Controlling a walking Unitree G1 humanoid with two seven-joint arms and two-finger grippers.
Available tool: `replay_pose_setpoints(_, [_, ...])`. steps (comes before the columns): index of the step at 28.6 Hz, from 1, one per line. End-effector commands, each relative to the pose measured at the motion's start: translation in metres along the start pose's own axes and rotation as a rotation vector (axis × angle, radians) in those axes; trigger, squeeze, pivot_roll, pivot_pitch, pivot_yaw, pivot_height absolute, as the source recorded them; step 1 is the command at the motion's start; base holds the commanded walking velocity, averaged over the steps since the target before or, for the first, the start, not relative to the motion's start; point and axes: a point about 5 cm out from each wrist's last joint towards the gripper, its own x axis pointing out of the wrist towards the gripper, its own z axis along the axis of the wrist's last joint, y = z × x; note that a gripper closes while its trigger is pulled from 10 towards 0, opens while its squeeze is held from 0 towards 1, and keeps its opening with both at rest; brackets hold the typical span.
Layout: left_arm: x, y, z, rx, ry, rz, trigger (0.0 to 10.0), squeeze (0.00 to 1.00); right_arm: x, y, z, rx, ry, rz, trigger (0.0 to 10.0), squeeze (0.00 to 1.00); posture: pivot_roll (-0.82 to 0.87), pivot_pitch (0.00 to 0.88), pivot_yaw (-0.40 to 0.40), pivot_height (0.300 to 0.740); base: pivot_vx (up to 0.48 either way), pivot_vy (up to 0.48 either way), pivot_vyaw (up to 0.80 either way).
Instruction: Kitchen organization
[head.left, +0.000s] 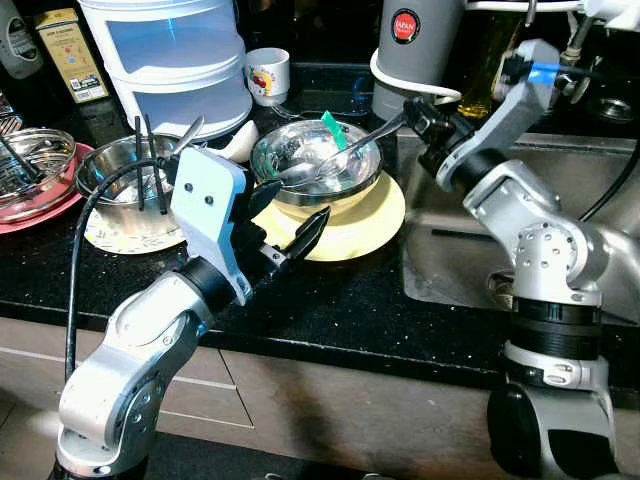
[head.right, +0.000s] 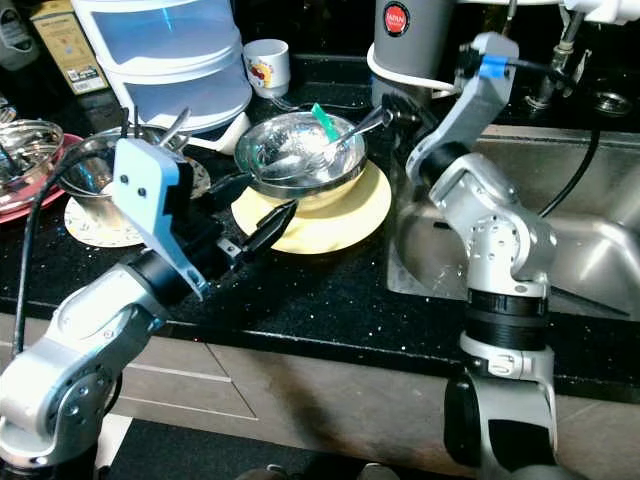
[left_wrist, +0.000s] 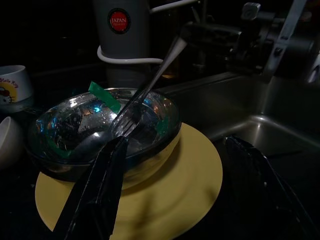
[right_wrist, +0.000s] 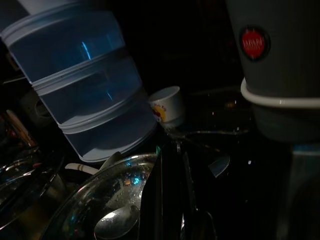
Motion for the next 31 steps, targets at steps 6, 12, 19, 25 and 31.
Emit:
replay_pose_setpoints(6, [0.001,0.001,-0.001,-0.008,0.003,0.001,10.0,0.0,-0.006,0.011,0.027,-0.054,-0.093,0.129,0.0,0.0,0.0,0.044,-0.005,0.74,0.0,0.0,0.0])
replay_pose_setpoints(12, [0.002,0.001,0.0,-0.01,-0.006,0.001,10.0,0.0,-0.015,0.003,0.052,0.053,-0.213,0.187,0.0,0.0,0.0,0.045,-0.004,0.74,0.0,0.0,0.0])
replay_pose_setpoints(19, [0.006,0.002,0.005,-0.011,-0.033,0.008,10.0,0.0,-0.017,-0.004,0.052,0.151,-0.25,0.177,2.1,0.0,0.0,0.045,-0.002,0.74,0.0,0.0,0.0])
replay_pose_setpoints(25, [0.008,0.005,0.013,-0.005,-0.07,0.025,10.0,0.0,-0.016,-0.011,0.04,0.223,-0.247,0.14,2.3,0.0,0.0,0.043,-0.002,0.74,0.0,0.0,-0.67])
replay_pose_setpoints(31, [0.009,0.005,0.015,-0.004,-0.079,0.025,10.0,0.0,-0.018,-0.027,0.042,0.229,-0.278,0.061,2.5,0.0,0.01,0.042,-0.002,0.74,0.0,0.0,-0.8])
